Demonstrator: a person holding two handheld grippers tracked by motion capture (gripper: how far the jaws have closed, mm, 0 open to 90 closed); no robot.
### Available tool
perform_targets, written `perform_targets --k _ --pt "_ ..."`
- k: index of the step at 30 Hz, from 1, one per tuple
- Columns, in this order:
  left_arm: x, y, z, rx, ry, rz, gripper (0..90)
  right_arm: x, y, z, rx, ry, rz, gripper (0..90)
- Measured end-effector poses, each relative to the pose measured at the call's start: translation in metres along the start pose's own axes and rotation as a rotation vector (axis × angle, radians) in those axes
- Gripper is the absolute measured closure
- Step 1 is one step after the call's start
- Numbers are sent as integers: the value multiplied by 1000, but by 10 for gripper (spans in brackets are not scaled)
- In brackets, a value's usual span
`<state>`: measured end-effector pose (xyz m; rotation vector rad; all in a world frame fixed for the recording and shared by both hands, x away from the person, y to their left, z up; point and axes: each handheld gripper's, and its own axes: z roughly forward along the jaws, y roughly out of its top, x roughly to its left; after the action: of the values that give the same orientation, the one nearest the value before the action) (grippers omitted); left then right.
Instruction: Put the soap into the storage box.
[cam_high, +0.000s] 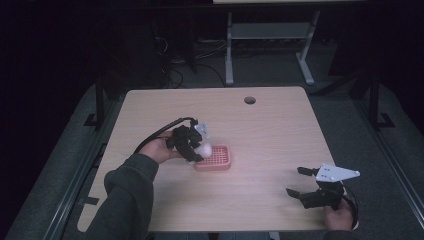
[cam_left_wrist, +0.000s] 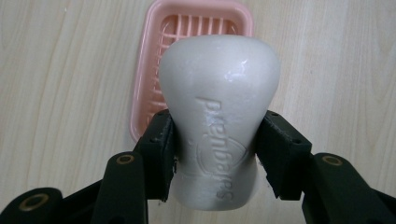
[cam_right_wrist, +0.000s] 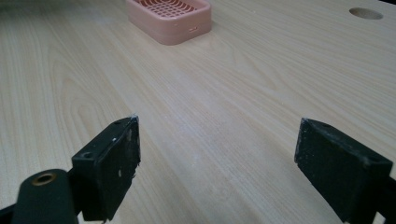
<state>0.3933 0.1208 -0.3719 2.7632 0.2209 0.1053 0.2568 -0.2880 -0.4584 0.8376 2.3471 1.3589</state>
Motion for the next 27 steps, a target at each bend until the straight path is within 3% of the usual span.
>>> perform_targets --k 23,27 --pt "7 30 13 24 -13 50 498 0 0 -1 -3 -3 -4 135" --pt "9 33 15 19 -21 44 498 0 0 -1 -5 -3 -4 135"
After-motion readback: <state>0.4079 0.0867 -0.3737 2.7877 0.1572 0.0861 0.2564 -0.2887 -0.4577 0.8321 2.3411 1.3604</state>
